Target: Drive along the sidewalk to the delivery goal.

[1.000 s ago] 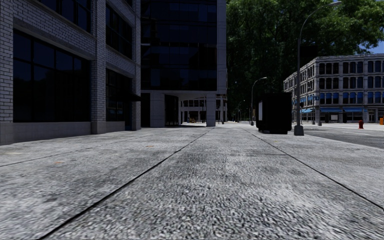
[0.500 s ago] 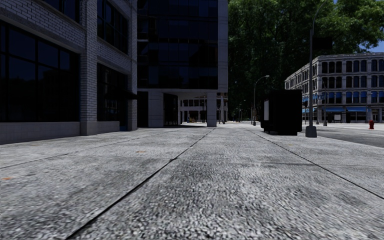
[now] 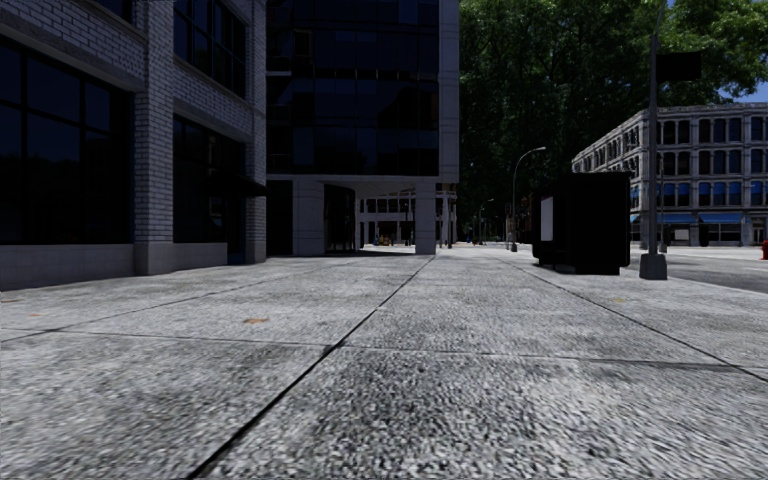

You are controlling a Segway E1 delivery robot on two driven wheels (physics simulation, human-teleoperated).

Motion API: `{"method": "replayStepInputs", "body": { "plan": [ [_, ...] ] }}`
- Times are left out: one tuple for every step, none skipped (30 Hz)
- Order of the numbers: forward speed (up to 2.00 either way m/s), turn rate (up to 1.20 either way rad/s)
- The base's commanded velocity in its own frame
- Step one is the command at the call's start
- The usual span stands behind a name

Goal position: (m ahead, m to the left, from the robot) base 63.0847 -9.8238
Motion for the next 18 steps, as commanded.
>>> {"method": "replayStepInputs", "body": {
  "plan": [
    [2.0,0.0],
    [2.0,0.0],
    [2.0,0.0],
    [2.0,0.0],
    [2.0,0.0],
    [2.0,0.0],
    [2.0,0.0],
    [2.0,0.0],
    [2.0,0.0],
    [2.0,0.0],
    [2.0,0.0],
    [2.0,0.0],
    [2.0,0.0],
    [2.0,0.0],
    [2.0,0.0],
    [2.0,0.0],
    [2.0,0.0],
    [2.0,0.0]
  ]
}}
